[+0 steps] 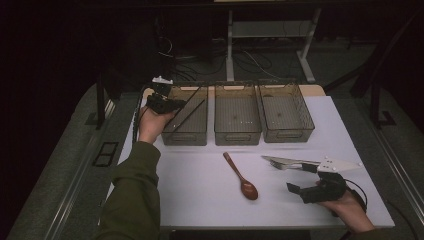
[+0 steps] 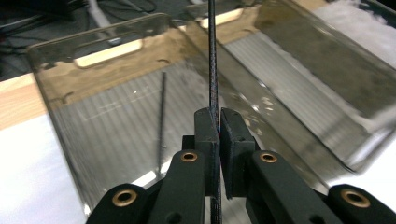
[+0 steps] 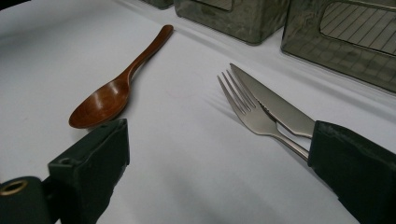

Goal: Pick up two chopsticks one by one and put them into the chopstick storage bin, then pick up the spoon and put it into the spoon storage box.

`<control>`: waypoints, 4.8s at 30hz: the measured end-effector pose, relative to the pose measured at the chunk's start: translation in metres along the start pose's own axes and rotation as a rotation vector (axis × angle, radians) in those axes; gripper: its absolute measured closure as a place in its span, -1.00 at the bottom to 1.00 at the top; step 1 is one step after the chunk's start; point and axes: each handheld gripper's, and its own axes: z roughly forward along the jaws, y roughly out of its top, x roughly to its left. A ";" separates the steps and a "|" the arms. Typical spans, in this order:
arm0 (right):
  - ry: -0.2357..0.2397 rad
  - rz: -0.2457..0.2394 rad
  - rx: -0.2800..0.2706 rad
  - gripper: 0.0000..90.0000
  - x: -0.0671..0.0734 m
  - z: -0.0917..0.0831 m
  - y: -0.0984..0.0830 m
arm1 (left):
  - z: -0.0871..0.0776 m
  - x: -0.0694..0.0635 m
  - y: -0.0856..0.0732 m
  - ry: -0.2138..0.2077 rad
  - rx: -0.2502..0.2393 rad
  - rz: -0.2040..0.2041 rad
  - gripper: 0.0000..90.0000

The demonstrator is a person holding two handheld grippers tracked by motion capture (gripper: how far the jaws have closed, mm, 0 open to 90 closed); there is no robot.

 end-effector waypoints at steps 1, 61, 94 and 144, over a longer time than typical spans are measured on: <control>0.000 0.000 0.001 -0.89 0.000 0.000 0.000 | 0.002 0.002 0.001 0.005 0.001 -0.003 0.90; -0.001 0.003 0.000 -0.89 -0.001 -0.002 -0.001 | -0.023 -0.070 -0.049 -0.149 -0.027 0.231 -0.48; 0.040 0.010 0.030 -0.78 0.006 0.003 0.010 | -0.045 -0.104 -0.171 -0.168 -0.083 0.216 -0.95; 0.117 -0.036 0.093 0.97 0.036 0.093 0.073 | -0.037 -0.108 -0.184 -0.200 -0.012 0.251 -1.00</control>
